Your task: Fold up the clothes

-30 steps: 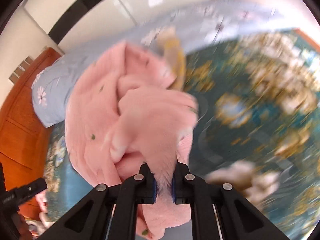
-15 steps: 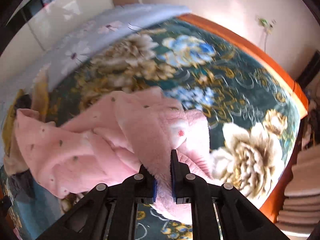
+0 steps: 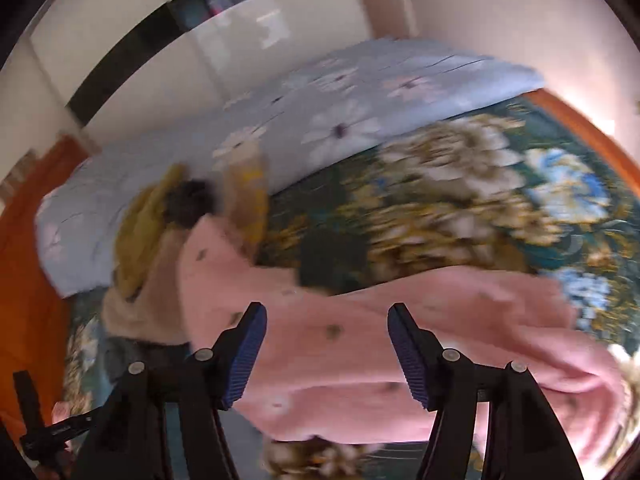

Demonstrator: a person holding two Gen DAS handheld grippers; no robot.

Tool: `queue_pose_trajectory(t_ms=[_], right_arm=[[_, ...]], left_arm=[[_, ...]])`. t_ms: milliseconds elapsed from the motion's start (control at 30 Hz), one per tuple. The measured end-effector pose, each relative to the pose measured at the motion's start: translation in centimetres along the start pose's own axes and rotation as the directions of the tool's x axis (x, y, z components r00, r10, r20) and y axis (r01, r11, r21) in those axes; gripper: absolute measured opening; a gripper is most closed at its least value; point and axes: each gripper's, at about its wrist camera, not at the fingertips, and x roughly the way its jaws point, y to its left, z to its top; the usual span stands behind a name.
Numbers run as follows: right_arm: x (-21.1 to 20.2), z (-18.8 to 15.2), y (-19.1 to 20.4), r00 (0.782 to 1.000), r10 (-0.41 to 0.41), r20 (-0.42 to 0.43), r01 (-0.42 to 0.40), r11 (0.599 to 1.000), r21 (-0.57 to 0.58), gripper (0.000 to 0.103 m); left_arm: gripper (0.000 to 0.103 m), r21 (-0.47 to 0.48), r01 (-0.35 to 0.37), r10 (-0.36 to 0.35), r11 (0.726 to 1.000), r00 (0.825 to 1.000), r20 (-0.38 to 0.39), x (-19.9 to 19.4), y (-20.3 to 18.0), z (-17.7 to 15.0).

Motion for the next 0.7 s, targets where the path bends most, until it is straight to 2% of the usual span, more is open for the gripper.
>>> queue_pose_trajectory(t_ms=[67,133,200,300,367,400,533,633,700], right_arm=[[4.8,1.4,4.9,0.994,0.084,-0.077,-0.091,0.991,-0.095,0.067],[8.8,2.5,9.0,0.988,0.082,-0.128,-0.103,0.981,-0.167,0.067],[11.9,3.5,11.4,0.988,0.056,-0.144,-0.081,0.981,-0.178,0.067],[15.9,4.1,12.6,0.976,-0.05,-0.21,0.02,0.989,-0.144,0.064],[17.3,4.0,12.3,0.963,-0.085,-0.256,0.061,0.993,-0.101,0.029],[17.5,4.1,12.0,0.959,-0.092,-0.269,0.075,0.995,-0.073,0.016],[13.1,6.1,11.6,0.981,-0.069,-0.184,0.068,0.998,-0.011,0.012],[5.8,8.4,12.2,1.0,-0.004,-0.016,0.004,1.0,-0.016,0.011],[0.0,8.8,13.2,0.992,0.059,0.115,-0.052,0.996,-0.066,0.011]], left_arm=[[0.049,-0.024,-0.011,0.012,1.0,1.0,0.027,-1.1,0.8,-0.5],[0.049,-0.053,-0.02,0.023,0.998,0.999,0.048,-2.1,2.1,-1.1],[0.049,-0.082,-0.029,0.034,0.996,0.997,0.067,-2.9,3.6,-1.7],[0.049,-0.133,-0.041,0.051,0.99,0.996,0.077,-3.9,5.9,-2.9],[0.049,-0.163,-0.048,0.062,0.985,0.995,0.08,-4.4,7.3,-3.4],[0.049,-0.175,-0.051,0.067,0.983,0.994,0.084,-4.7,7.8,-3.6],[0.049,-0.207,-0.035,0.059,0.978,0.992,0.112,-5.6,9.6,-3.9],[0.049,-0.2,-0.006,0.035,0.98,0.99,0.14,-6.1,9.8,-3.9],[0.049,-0.201,0.014,0.018,0.98,0.987,0.157,-6.5,9.8,-3.9]])
